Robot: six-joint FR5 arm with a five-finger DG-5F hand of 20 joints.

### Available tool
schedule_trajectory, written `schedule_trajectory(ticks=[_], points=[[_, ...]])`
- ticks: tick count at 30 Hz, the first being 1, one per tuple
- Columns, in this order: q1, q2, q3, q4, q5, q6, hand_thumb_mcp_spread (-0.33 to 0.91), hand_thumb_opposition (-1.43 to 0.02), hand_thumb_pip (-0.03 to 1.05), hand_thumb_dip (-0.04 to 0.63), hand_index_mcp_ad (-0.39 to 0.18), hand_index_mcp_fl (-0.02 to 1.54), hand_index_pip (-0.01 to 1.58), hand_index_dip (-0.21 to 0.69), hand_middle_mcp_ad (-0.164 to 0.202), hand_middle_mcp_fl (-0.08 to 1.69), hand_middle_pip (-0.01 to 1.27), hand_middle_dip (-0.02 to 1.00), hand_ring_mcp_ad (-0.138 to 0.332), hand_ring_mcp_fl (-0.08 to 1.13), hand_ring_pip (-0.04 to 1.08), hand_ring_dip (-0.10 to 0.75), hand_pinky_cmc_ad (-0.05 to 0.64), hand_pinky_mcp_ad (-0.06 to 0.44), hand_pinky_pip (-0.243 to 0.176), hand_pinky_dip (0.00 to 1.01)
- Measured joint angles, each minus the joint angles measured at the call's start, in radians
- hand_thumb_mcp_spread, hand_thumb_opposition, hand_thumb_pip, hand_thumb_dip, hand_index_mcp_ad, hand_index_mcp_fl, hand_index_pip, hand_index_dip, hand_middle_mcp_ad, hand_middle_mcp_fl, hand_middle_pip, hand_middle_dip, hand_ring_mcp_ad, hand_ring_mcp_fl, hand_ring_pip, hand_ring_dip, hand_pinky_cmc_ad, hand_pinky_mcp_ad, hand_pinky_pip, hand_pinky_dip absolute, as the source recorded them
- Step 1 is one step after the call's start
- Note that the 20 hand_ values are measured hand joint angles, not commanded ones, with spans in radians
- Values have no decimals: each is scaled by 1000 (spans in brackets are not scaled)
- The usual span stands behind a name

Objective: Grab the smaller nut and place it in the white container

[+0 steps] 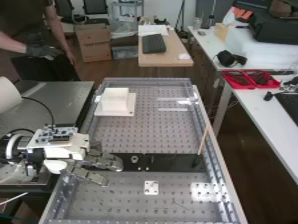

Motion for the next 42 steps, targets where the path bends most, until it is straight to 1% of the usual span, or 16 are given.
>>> schedule_trajectory(ticks=[10, 13, 19, 21, 38, 41, 42], points=[[0, -1, 1, 0, -6, 2, 401, -846, 803, 230, -101, 21, 1550, 169, 75, 195, 124, 246, 126, -2, 99, 124, 312, 293, 37, 185], [-1, 0, 1, 2, -9, 5, 398, -846, 798, 223, -101, 42, 1550, 173, 75, 195, 124, 246, 126, -2, 99, 124, 312, 293, 37, 185], [-2, 1, 0, 4, -11, 7, 401, -846, 798, 223, -101, 110, 1546, 145, 75, 202, 124, 246, 126, -2, 99, 124, 312, 293, 37, 185], [-3, 0, 1, 4, -11, 7, 398, -846, 798, 223, -89, 131, 1545, 143, 75, 218, 124, 246, 126, -2, 99, 124, 312, 293, 37, 185], [-6, -3, 4, 9, -15, 10, 380, -846, 798, 222, -87, 176, 1541, 141, 75, 218, 124, 246, 127, -2, 99, 124, 312, 295, 37, 185], [-7, -3, 3, 12, -16, 11, 380, -836, 761, 225, -86, 215, 1541, 141, 75, 218, 124, 246, 127, -2, 99, 124, 312, 295, 37, 180], [-7, -3, 3, 12, -16, 12, 380, -840, 761, 225, -87, 215, 1541, 141, 75, 218, 124, 246, 127, -2, 99, 124, 312, 295, 51, 185]])
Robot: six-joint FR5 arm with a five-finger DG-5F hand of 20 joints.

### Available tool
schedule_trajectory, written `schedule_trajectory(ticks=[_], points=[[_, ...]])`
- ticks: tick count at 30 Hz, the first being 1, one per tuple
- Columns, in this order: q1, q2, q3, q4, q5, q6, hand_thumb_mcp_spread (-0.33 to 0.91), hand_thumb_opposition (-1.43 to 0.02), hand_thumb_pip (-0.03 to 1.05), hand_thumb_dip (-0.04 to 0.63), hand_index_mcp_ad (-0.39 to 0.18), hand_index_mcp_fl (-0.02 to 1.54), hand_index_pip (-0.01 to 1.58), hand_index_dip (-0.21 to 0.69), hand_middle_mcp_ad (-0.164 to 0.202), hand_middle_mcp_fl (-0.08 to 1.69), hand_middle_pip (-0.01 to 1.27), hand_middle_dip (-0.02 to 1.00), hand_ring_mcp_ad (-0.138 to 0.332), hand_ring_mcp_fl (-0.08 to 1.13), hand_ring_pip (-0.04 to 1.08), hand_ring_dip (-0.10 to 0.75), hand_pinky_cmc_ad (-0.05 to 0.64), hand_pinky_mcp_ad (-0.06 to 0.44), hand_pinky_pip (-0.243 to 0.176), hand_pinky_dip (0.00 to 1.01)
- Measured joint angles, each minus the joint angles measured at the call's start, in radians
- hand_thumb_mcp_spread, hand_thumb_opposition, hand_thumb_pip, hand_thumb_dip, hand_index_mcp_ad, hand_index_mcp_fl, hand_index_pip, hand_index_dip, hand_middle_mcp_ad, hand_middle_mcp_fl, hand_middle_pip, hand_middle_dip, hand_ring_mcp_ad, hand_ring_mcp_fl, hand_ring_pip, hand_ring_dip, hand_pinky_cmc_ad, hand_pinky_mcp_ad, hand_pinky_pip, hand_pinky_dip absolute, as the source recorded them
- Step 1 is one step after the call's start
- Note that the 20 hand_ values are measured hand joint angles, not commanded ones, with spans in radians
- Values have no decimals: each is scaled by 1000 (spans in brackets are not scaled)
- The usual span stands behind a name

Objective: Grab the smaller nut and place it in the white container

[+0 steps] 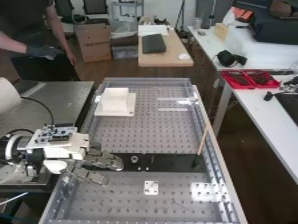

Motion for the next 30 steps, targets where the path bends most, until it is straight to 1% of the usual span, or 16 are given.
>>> schedule_trajectory(ticks=[2, 5, 10, 13, 20, 27, 28, 30], points=[[1, 2, 0, 2, 1, 2, 380, -848, 761, 225, -87, 218, 1541, 141, 75, 218, 124, 246, 127, -2, 99, 124, 312, 295, 51, 185], [3, 5, 1, 5, 3, 6, 379, -859, 747, 218, -86, 269, 1545, 140, 79, 250, 124, 246, 129, -2, 101, 124, 312, 295, 51, 185], [9, 8, 4, 3, 1, 7, 379, -873, 747, 218, -86, 269, 1545, 140, 79, 250, 124, 246, 126, -2, 101, 124, 312, 295, 51, 185], [12, 13, 7, 2, -1, 7, 379, -873, 747, 218, -86, 269, 1545, 140, 75, 250, 124, 246, 113, -2, 101, 124, 312, 293, 52, 185], [19, 32, 9, -10, -6, 9, 377, -871, 747, 218, -86, 269, 1545, 140, 75, 250, 124, 246, 113, -2, 101, 124, 312, 293, 52, 185], [45, 93, 9, -61, -12, 19, 377, -880, 747, 218, -86, 269, 1545, 140, 77, 250, 124, 246, 115, -2, 101, 124, 312, 297, 52, 185], [54, 104, 10, -77, -12, 21, 377, -883, 749, 218, -86, 265, 1545, 140, 80, 250, 124, 246, 115, -2, 101, 124, 312, 293, 52, 185], [74, 123, 12, -105, -11, 24, 377, -883, 747, 218, -86, 269, 1545, 140, 75, 250, 124, 246, 115, -2, 99, 124, 312, 293, 52, 185]])
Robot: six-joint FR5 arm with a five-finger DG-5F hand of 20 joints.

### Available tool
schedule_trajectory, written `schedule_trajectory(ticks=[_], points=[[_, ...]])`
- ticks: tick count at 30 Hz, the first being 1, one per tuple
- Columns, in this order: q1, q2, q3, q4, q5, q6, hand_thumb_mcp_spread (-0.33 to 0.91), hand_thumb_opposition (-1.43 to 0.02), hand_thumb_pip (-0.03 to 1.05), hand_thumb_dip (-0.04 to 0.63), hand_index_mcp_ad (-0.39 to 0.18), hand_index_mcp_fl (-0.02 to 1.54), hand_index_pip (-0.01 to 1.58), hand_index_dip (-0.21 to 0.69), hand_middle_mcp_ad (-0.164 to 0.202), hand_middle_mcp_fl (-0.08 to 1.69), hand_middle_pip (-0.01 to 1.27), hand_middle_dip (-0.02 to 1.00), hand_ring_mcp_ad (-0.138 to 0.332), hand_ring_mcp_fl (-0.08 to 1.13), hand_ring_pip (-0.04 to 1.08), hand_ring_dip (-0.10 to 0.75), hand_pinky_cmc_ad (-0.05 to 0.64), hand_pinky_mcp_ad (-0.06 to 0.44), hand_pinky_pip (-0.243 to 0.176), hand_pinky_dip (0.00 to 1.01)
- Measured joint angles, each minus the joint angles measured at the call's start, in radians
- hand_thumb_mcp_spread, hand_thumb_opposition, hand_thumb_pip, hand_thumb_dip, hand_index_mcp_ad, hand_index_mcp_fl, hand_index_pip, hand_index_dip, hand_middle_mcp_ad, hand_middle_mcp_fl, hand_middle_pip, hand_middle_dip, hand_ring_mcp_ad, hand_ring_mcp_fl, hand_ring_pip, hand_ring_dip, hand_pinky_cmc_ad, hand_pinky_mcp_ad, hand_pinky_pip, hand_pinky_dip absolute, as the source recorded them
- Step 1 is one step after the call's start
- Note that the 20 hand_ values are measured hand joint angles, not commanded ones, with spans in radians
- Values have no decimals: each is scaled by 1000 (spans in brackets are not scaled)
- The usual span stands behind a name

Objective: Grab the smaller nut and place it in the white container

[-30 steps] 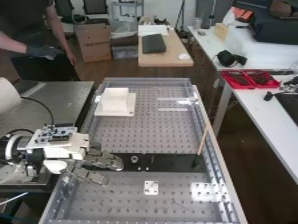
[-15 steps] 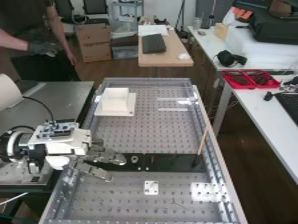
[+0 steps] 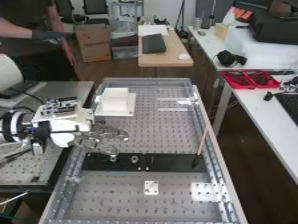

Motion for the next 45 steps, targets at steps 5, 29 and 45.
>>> schedule_trajectory(ticks=[5, 29, 45], points=[[69, 42, 14, -69, -1, 17, 377, -883, 749, 218, -86, 269, 1545, 140, 77, 250, 124, 246, 112, -2, 99, 124, 312, 295, 52, 185], [362, 22, 111, -200, -91, 64, 379, -873, 723, 222, -86, 302, 1545, 154, 77, 267, 124, 246, 110, -2, 99, 124, 312, 293, 66, 185], [458, -5, 107, -143, -111, 140, 377, -873, 723, 222, -86, 302, 1545, 173, 82, 267, 124, 246, 113, -2, 99, 124, 312, 293, 63, 185]])
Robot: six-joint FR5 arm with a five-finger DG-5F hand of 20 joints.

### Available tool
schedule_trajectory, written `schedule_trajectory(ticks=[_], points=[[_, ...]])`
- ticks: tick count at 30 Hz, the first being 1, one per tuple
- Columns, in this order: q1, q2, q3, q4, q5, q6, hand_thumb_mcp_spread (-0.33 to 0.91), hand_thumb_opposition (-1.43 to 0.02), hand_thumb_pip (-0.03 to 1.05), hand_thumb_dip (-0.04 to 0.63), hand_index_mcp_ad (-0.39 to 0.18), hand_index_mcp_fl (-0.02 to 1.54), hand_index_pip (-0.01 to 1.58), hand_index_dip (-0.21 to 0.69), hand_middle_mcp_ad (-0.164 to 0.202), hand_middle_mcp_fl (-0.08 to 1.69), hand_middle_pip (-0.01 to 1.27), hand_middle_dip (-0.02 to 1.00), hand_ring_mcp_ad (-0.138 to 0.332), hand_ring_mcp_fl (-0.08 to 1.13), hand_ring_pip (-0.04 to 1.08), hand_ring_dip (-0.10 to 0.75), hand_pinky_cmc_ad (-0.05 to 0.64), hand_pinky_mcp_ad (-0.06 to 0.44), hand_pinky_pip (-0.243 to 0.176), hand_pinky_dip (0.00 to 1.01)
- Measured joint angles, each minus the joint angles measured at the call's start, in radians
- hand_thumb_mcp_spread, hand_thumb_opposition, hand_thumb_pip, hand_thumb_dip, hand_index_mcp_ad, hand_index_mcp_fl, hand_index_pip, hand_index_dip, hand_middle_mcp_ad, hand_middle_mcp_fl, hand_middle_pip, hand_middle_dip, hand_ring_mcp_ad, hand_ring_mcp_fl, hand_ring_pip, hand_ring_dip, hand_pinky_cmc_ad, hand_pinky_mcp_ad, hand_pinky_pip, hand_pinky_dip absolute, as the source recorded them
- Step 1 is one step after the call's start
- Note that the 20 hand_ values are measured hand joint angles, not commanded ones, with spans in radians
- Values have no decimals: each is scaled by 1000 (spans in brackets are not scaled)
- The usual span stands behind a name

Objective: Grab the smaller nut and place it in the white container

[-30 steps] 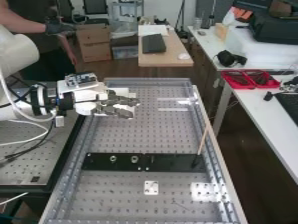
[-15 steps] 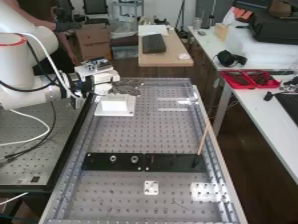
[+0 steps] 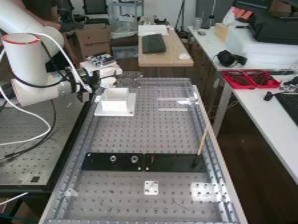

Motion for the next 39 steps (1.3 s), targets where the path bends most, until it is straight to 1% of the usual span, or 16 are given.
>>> schedule_trajectory(ticks=[2, 4, 14, 30, 34, 37, 38, 39], points=[[11, -9, 1, 4, 2, 4, 380, -873, 702, 218, -86, 302, 1539, 187, 82, 267, 124, 246, 113, 0, 99, 124, 312, 297, 63, 185], [18, -16, 3, 5, 4, 5, 377, -888, 682, 218, -86, 335, 1541, 204, 82, 267, 124, 246, 113, 0, 99, 124, 312, 297, 63, 185], [27, -33, 13, 5, 22, 7, 377, -887, 682, 218, -86, 333, 1543, 211, 84, 267, 126, 253, 113, 0, 101, 126, 312, 297, 66, 185], [21, -44, 24, 2, 47, 16, 377, -887, 682, 218, -86, 339, 1543, 211, 84, 267, 126, 253, 113, 0, 101, 127, 312, 293, 66, 185], [19, -47, 29, -11, 46, 11, 408, -899, 686, 222, -106, 251, 1543, 211, 84, 267, 126, 253, 113, 0, 101, 127, 316, 293, 66, 185], [16, -51, 31, -13, 45, 14, 415, -899, 742, 223, -138, 152, 1494, 208, 84, 250, 126, 253, 113, 0, 101, 127, 312, 293, 66, 185], [14, -52, 31, -14, 44, 15, 417, -897, 747, 225, -138, 106, 1445, 204, 84, 251, 124, 253, 113, 0, 103, 127, 312, 293, 66, 185], [13, -53, 31, -14, 44, 15, 414, -881, 747, 225, -138, 70, 1429, 197, 84, 236, 119, 253, 113, 0, 103, 127, 312, 297, 66, 185]])
